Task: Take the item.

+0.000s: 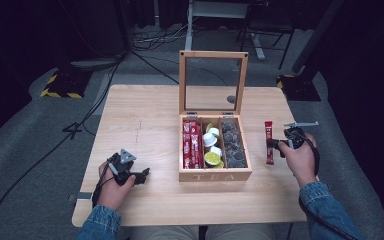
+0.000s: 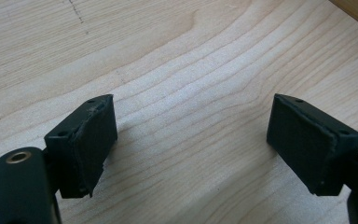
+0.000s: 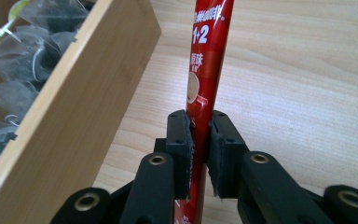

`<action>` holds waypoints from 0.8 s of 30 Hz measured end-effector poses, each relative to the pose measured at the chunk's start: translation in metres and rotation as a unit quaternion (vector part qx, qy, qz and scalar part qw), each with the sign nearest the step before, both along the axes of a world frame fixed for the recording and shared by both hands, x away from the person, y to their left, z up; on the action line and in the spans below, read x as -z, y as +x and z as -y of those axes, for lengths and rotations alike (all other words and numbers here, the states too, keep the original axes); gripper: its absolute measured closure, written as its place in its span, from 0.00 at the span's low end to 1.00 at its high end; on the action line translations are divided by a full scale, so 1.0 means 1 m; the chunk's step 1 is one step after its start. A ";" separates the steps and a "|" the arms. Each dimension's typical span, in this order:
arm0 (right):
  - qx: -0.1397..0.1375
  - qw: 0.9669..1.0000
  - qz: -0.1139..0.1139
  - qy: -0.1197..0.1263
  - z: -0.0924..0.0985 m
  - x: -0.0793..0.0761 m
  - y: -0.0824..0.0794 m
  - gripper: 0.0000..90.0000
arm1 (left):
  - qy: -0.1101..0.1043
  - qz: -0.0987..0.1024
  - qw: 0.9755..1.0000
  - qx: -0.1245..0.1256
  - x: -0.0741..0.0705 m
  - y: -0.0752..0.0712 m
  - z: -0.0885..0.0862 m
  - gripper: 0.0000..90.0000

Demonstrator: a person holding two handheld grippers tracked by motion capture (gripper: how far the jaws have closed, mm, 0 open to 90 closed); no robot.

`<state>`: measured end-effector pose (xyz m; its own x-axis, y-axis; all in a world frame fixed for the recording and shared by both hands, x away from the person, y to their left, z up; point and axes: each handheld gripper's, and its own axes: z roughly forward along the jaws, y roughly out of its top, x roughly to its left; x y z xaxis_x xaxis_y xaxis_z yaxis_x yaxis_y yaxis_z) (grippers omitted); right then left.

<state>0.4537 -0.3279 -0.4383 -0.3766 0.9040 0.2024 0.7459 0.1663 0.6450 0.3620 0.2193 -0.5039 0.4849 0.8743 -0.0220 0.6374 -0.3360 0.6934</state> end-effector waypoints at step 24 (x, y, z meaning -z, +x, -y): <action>0.046 0.996 -0.071 0.016 0.005 0.032 -0.001 0.82 | 0.000 0.000 1.000 0.000 0.000 0.000 0.000 0.18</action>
<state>0.4531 -0.3325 -0.4698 -0.2581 0.9258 0.2763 0.8411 0.0746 0.5358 0.3620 0.2193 -0.5039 0.4848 0.8743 -0.0220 0.6375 -0.3361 0.6932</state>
